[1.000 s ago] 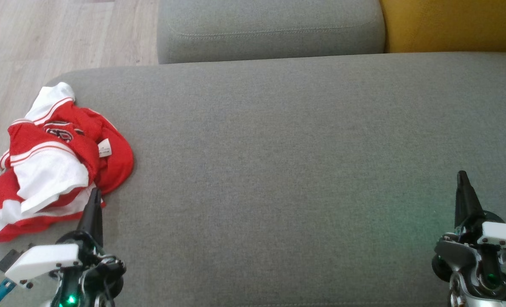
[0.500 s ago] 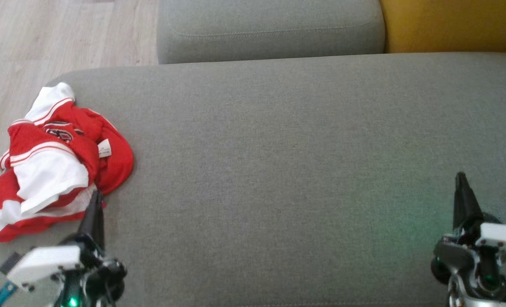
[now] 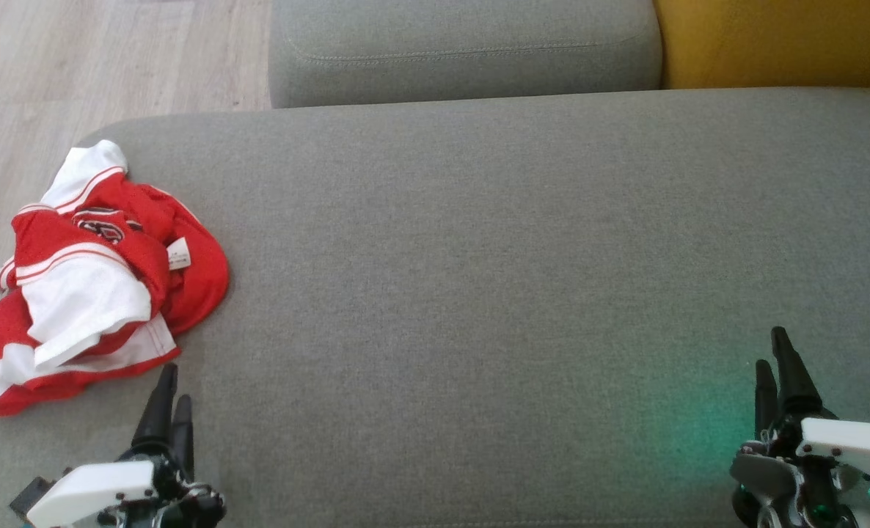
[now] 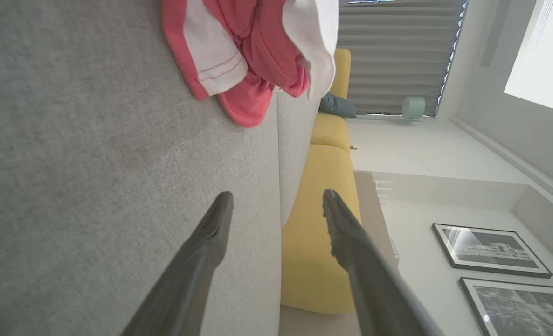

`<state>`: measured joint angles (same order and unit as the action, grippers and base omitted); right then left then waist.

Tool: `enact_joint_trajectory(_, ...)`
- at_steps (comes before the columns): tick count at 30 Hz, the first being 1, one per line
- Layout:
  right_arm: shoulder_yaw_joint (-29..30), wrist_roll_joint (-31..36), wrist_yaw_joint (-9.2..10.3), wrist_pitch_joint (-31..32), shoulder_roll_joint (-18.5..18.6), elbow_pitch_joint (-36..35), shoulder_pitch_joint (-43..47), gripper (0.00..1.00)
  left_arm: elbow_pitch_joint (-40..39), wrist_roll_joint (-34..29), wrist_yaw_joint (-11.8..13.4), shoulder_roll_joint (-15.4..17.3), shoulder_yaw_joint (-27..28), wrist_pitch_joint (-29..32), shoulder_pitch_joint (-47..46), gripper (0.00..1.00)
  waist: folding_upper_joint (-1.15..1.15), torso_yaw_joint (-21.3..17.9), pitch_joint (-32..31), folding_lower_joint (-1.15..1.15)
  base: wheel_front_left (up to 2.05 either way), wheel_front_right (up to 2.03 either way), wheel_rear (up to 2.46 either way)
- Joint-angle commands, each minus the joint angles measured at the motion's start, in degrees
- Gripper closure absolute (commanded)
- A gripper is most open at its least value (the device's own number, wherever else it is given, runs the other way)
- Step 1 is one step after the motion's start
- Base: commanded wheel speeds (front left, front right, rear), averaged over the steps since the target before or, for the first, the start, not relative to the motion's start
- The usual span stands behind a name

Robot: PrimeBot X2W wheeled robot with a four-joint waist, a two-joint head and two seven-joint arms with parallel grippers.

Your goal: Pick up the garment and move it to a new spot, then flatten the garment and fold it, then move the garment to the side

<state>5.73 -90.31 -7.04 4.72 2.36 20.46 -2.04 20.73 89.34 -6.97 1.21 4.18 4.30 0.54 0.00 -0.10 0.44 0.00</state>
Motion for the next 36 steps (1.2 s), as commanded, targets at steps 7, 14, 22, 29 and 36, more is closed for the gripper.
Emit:
enact_joint_trajectory(7,-1.29,5.06,-0.07,-1.82,1.32,-2.46,-3.97,0.0,-1.88,-6.29,-0.14,0.43,0.3,-1.57,-3.56,0.0,0.0,-0.13,0.23,0.0,0.0,0.0,0.0)
enact_joint_trajectory(14,-2.56,10.28,-0.09,-3.0,1.7,-2.6,-4.69,0.0,-1.71,-12.44,-0.16,0.51,0.12,-2.74,-4.18,0.0,0.0,-0.31,0.46,0.0,0.0,0.0,0.0)
enact_joint_trajectory(22,-4.52,17.33,-0.12,-4.36,2.26,-1.6,-5.6,0.0,-1.43,-19.87,0.25,0.6,-0.76,-4.08,-4.74,0.0,0.0,-0.48,0.59,0.0,0.0,0.0,0.0)
enact_joint_trajectory(29,-5.78,23.75,-0.15,-5.54,2.54,-0.77,-6.44,0.0,-1.27,-26.51,0.76,0.68,-1.93,-5.25,-5.01,0.0,0.0,-0.64,0.68,0.0,0.0,0.0,0.0)
enact_joint_trajectory(36,-6.42,29.9,-0.17,-6.73,2.28,-0.37,-7.11,0.0,-1.61,-32.55,1.36,0.77,-2.82,-6.42,-5.39,0.0,0.0,-0.8,0.8,0.0,0.0,0.0,0.0)
